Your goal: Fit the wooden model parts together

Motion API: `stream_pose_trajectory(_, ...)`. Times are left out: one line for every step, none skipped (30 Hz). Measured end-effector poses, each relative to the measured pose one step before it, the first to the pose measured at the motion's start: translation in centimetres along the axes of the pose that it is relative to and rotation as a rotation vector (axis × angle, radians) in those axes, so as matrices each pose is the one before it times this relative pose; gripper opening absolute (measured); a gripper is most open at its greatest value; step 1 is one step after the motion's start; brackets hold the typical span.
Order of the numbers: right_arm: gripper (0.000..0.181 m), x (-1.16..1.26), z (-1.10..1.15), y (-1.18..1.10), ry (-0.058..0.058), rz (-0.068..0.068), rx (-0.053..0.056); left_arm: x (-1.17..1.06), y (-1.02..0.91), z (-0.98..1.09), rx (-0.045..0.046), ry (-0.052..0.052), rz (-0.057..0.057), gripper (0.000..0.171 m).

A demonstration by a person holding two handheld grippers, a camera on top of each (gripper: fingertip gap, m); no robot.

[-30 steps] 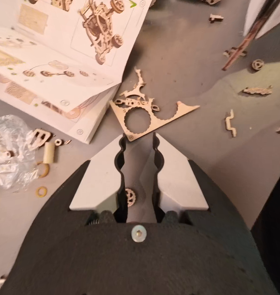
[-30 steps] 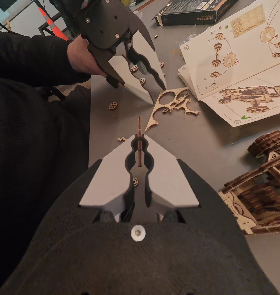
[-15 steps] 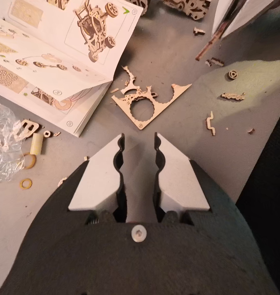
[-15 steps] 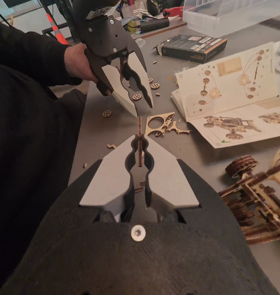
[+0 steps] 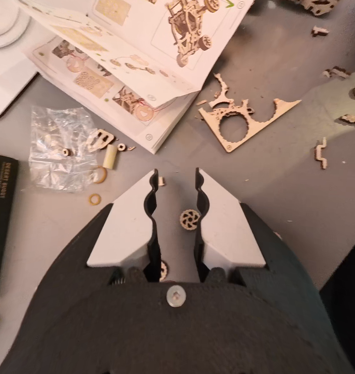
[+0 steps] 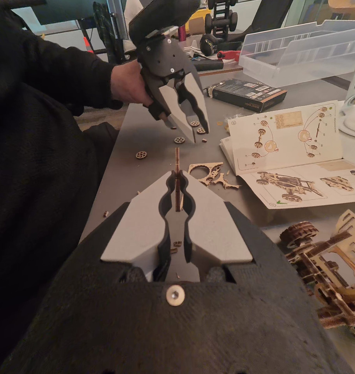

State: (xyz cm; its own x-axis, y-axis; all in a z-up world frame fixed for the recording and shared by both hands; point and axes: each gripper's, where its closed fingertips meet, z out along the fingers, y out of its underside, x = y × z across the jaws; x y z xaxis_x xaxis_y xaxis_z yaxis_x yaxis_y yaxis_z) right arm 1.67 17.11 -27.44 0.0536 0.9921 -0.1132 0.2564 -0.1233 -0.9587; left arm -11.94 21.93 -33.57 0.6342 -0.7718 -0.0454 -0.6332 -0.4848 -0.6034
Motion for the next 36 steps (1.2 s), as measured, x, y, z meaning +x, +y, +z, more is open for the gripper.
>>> stream_pose_trajectory(0.001,-0.057,0.069,0.075,-0.0030,-0.0023,-0.0049,-0.553,0.005,-0.003,-0.00679,-0.0161,0.0046,0.034)
stream_pose_trajectory(0.001,-0.047,0.037,0.045,-0.0016,-0.0024,-0.0033,-0.502,0.000,0.031,-0.00613,-0.0125,0.0027,0.034)
stream_pose_trajectory(0.001,-0.041,0.008,0.003,-0.0016,-0.0017,-0.0002,-0.430,-0.039,0.061,-0.00482,-0.0077,-0.0003,0.034)
stream_pose_trajectory(0.001,-0.014,-0.028,-0.027,-0.0012,-0.0001,0.0029,-0.417,-0.085,0.071,-0.00129,-0.0084,-0.0015,0.034)
stream_pose_trajectory(0.001,0.012,-0.050,-0.066,-0.0005,0.0017,0.0046,-0.372,-0.125,0.069,-0.00013,-0.0080,-0.0001,0.034)
stream_pose_trajectory(0.001,0.013,-0.069,-0.064,-0.0011,0.0021,0.0055,-0.317,-0.095,0.085,-0.00134,-0.0062,0.0021,0.033)
stream_pose_trajectory(0.001,-0.007,-0.061,-0.063,-0.0015,0.0013,0.0054,-0.278,-0.066,0.100,-0.00203,-0.0058,0.0029,0.033)
stream_pose_trajectory(0.001,-0.002,-0.049,-0.067,-0.0007,0.0006,0.0047,-0.233,-0.041,0.117,-0.00240,-0.0054,0.0028,0.033)
stream_pose_trajectory(0.001,-0.019,-0.047,-0.039,-0.0014,0.0001,0.0033,-0.192,-0.042,0.114,-0.00164,-0.0037,0.0024,0.033)
stream_pose_trajectory(0.001,-0.014,-0.022,-0.025,-0.0017,0.0003,0.0024,-0.148,-0.051,0.101,-0.00093,-0.0036,0.0025,0.033)
stream_pose_trajectory(0.001,-0.008,-0.019,-0.014,-0.0009,0.0009,0.0014,-0.115,-0.021,0.092,-0.00104,-0.0018,0.0018,0.033)
stream_pose_trajectory(0.001,0.016,-0.004,-0.011,0.0001,0.0008,0.0008,-0.072,-0.001,0.089,-0.00183,-0.0004,0.0016,0.033)
stream_pose_trajectory(0.001,-0.003,0.002,-0.004,-0.0001,0.0003,0.0003,-0.047,0.023,0.081,-0.00212,0.0003,0.0028,0.033)
stream_pose_trajectory(0.001,-0.005,-0.001,0.001,-0.0004,0.0000,-0.0001,-0.041,0.018,0.053,-0.00120,-0.0004,0.0045,0.033)
stream_pose_trajectory(0.001,0.005,-0.007,-0.006,-0.0007,0.0008,0.0004,-0.070,0.075,0.030,-0.00276,-0.0023,0.0045,0.033)
stream_pose_trajectory(0.001,0.008,-0.016,-0.023,-0.0008,0.0017,0.0019,-0.075,0.080,0.006,-0.00193,-0.0014,0.0009,0.033)
stream_pose_trajectory(0.001,0.008,-0.037,-0.034,-0.0011,0.0026,0.0031,-0.033,0.018,-0.019,0.00190,0.0011,-0.0037,0.033)
stream_pose_trajectory(0.001,0.019,-0.034,-0.042,-0.0016,0.0029,0.0035,-0.012,-0.002,-0.033,0.00384,0.0023,-0.0054,0.033)
stream_pose_trajectory(0.001,0.018,-0.048,-0.045,-0.0008,0.0030,0.0032,-0.009,0.002,-0.028,0.00267,0.0005,-0.0034,0.033)
stream_pose_trajectory(0.001,0.014,-0.030,-0.031,-0.0003,0.0019,0.0027,-0.034,0.025,-0.016,0.00044,-0.0011,0.0001,0.033)
stream_pose_trajectory(0.001,0.000,-0.018,-0.018,-0.0010,0.0010,0.0015,-0.054,0.065,-0.001,-0.00245,-0.0024,0.0016,0.033)
stream_pose_trajectory(0.001,0.001,0.004,-0.007,0.0000,-0.0001,0.0005,-0.048,0.044,0.026,-0.00169,-0.0013,0.0020,0.032)
stream_pose_trajectory(0.001,-0.019,-0.004,0.010,-0.0004,-0.0008,-0.0005,-0.052,0.041,0.021,-0.00258,-0.0010,0.0009,0.032)
stream_pose_trajectory(0.001,-0.008,0.006,0.007,-0.0001,-0.0005,-0.0006,-0.053,-0.015,0.016,0.00020,-0.0011,0.0002,0.032)
stream_pose_trajectory(0.001,0.006,-0.007,-0.004,-0.0002,0.0002,0.0003,-0.036,-0.078,0.005,0.00315,0.0010,-0.0008,0.032)
stream_pose_trajectory(0.001,0.004,-0.011,-0.013,-0.0001,0.0008,0.0011,-0.041,-0.044,0.038,0.00025,0.0005,0.0002,0.032)
stream_pose_trajectory(0.001,-0.007,-0.012,-0.011,-0.0010,0.0006,0.0010,-0.087,0.027,0.057,-0.00323,-0.0027,0.0024,0.032)
stream_pose_trajectory(0.001,-0.005,-0.005,-0.007,-0.0002,0.0003,0.0007,-0.102,0.008,0.053,-0.00199,-0.0038,0.0032,0.032)
stream_pose_trajectory(0.001,0.009,-0.008,-0.003,-0.0001,0.0001,0.0003,-0.075,0.003,0.067,-0.00071,-0.0019,0.0023,0.032)
stream_pose_trajectory(0.001,-0.001,-0.007,-0.003,0.0000,0.0002,0.0003,-0.049,0.010,0.081,-0.00182,0.0008,0.0011,0.032)
stream_pose_trajectory(0.001,0.002,-0.008,-0.017,-0.0001,0.0007,0.0006,-0.098,0.059,0.078,-0.00406,-0.0022,0.0017,0.032)
stream_pose_trajectory(0.001,0.011,-0.004,-0.013,-0.0002,0.0009,0.0009,-0.116,-0.002,0.060,0.00035,-0.0030,0.0020,0.032)
stream_pose_trajectory(0.001,0.006,-0.013,-0.010,0.0001,0.0009,0.0009,-0.066,-0.048,0.041,0.00310,0.0011,-0.0016,0.032)
stream_pose_trajectory(0.001,0.015,-0.014,-0.008,0.0000,0.0008,0.0007,-0.036,-0.034,0.048,0.00169,0.0027,-0.0025,0.032)
stream_pose_trajectory(0.001,0.003,0.002,-0.006,-0.0001,0.0007,0.0003,-0.069,-0.022,0.035,0.00140,-0.0005,-0.0001,0.032)
stream_pose_trajectory(0.001,0.009,-0.006,-0.007,0.0002,0.0005,0.0005,-0.062,-0.029,0.009,0.00206,-0.0007,0.0012,0.032)
